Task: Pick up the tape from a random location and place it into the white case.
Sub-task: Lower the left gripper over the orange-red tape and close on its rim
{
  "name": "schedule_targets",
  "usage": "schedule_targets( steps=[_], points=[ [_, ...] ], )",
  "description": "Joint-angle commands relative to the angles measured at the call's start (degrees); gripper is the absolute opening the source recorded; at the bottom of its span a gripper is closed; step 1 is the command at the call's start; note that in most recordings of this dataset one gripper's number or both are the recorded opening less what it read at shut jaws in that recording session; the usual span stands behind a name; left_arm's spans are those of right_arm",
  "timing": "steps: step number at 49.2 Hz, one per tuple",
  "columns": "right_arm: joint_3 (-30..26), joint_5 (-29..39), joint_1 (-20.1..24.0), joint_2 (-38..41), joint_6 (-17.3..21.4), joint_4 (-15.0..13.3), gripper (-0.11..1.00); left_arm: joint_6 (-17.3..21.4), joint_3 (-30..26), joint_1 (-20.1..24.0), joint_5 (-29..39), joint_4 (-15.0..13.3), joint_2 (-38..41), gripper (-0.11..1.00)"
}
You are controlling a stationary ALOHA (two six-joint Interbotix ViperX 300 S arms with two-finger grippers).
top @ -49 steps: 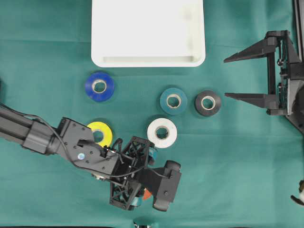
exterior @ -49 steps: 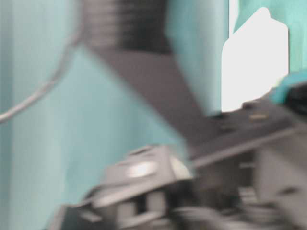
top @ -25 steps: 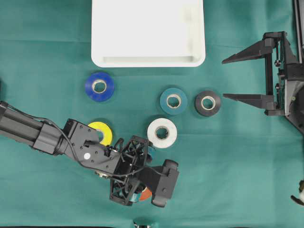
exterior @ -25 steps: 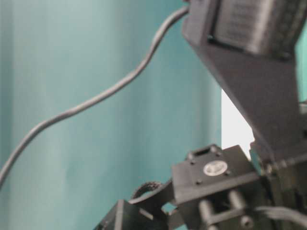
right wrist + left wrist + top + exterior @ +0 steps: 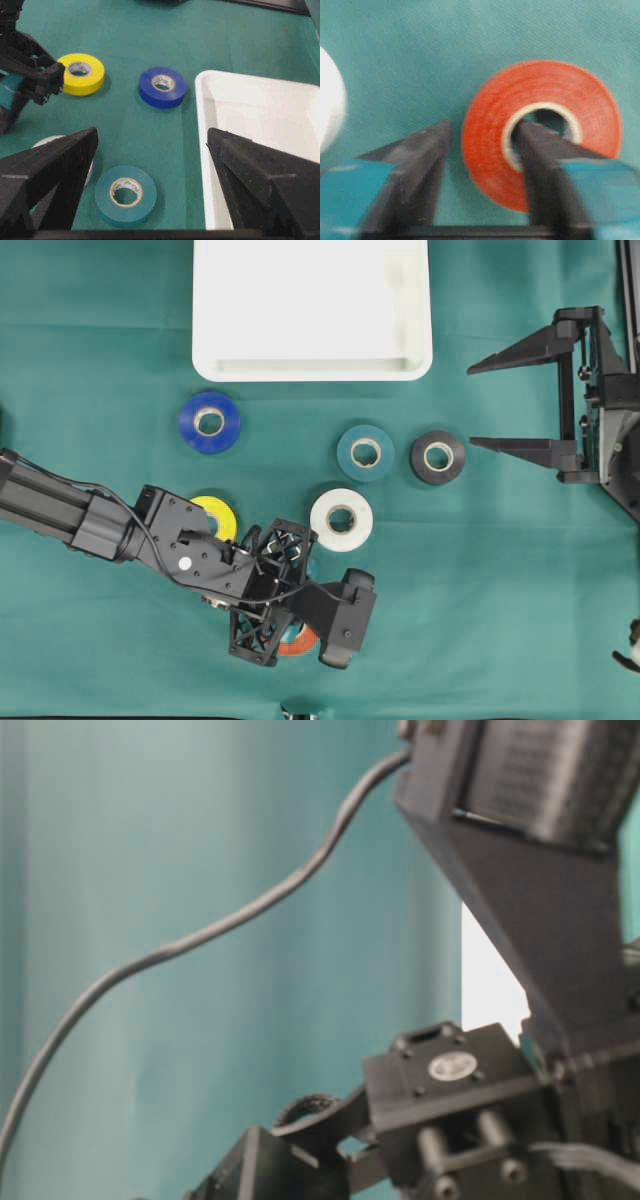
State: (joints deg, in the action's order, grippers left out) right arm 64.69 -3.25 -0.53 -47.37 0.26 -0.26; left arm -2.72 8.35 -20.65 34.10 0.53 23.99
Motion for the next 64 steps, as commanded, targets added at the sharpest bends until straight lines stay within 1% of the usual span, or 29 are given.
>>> schedule_targets(
  steps=[1, 3, 49, 64],
  points=[
    [-1.14, -0.26, -0.09, 0.26, -0.09, 0.0, 0.9, 0.09, -1.14, 0.0, 0.44, 0.09, -0.97, 0.3],
    [-1.14, -0.18, -0.09, 0.18, -0.09, -0.09, 0.9, 0.09, -1.14, 0.0, 0.53, 0.09, -0.97, 0.23],
    [-1.05, -0.18, -0.09, 0.26, -0.09, 0.0, 0.9, -0.09, -2.2, -0.44, 0.97, -0.09, -1.41, 0.24],
    [-1.14, -0.18, 0.0, 0.18, 0.0, -0.09, 0.9, -0.18, -4.22, -0.44, 5.36, -0.09, -5.27, 0.24]
  ],
)
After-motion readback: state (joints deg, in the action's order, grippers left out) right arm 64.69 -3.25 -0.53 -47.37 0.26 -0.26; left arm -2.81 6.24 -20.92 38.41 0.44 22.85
